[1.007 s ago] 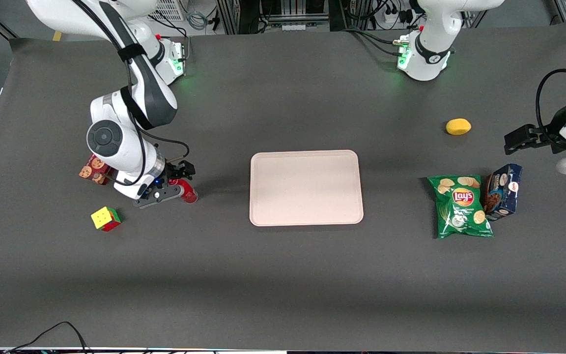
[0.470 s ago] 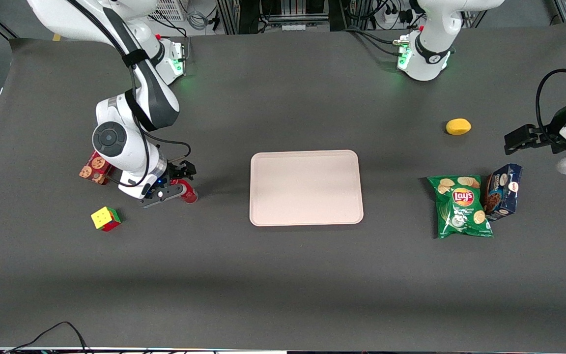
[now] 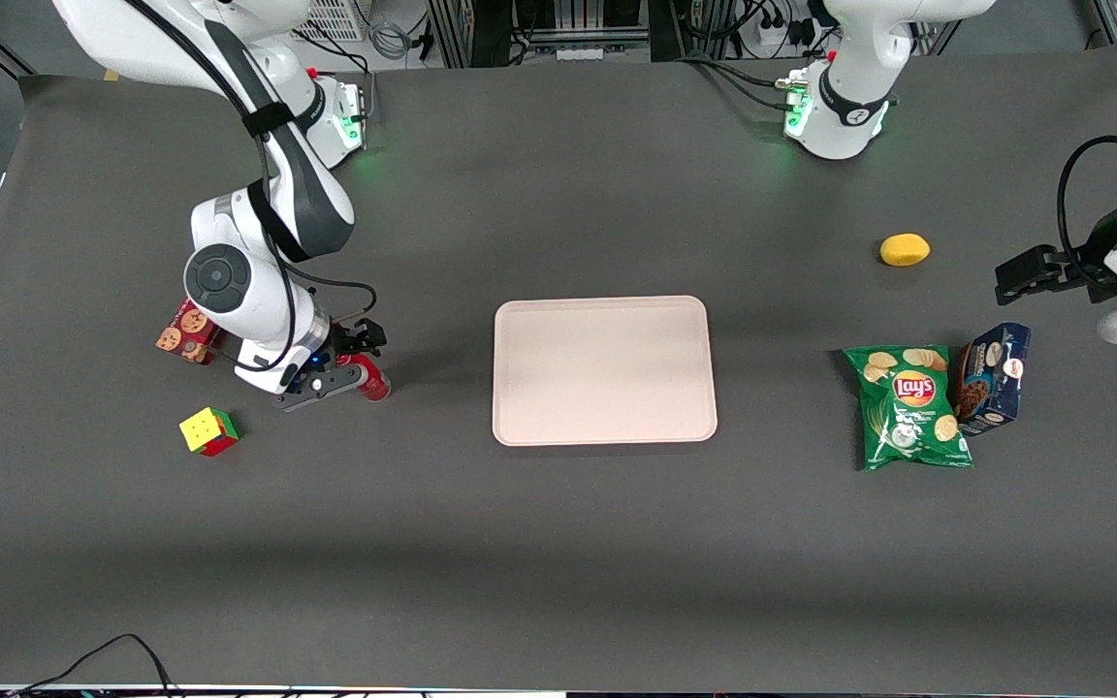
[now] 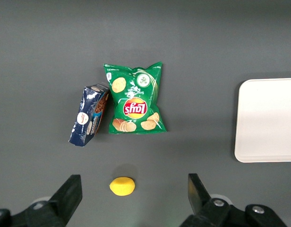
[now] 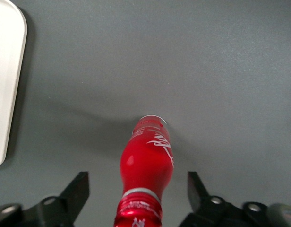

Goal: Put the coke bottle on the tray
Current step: 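Lower the right gripper and close it around the bottle's body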

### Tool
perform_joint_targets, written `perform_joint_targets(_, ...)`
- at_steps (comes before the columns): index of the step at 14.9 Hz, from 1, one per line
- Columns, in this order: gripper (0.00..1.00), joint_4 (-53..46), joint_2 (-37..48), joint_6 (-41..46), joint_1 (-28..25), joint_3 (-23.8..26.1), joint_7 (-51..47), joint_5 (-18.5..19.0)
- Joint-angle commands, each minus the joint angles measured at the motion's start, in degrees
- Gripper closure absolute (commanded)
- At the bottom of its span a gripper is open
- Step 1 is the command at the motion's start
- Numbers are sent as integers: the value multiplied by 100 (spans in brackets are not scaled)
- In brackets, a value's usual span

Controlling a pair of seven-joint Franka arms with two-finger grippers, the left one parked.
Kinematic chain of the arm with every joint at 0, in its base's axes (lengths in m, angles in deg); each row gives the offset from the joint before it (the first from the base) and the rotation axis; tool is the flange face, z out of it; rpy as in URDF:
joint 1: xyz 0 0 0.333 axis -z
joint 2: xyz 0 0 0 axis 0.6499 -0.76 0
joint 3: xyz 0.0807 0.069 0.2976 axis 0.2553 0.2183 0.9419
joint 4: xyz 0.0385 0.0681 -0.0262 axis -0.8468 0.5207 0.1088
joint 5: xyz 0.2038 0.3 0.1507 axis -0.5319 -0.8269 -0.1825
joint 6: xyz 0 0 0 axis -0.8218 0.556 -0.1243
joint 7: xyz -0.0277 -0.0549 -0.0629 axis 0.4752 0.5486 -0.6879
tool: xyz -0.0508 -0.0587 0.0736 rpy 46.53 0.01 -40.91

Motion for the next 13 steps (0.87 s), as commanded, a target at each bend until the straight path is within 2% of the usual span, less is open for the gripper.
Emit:
perform_joint_targets(1, 41, 12, -31, -110, 14, -14, 164, -40)
perform_joint_targets(4, 88, 12, -49, -101, 31, -14, 164, -40)
perform_joint_targets(5, 100, 3, -49, -101, 22, -14, 164, -40)
perform_joint_targets(8, 100, -189, 38, 178, 14, -5, 146, -49)
perform_joint_targets(13, 100, -2129, 65, 2733, -22, 4, 146, -75)
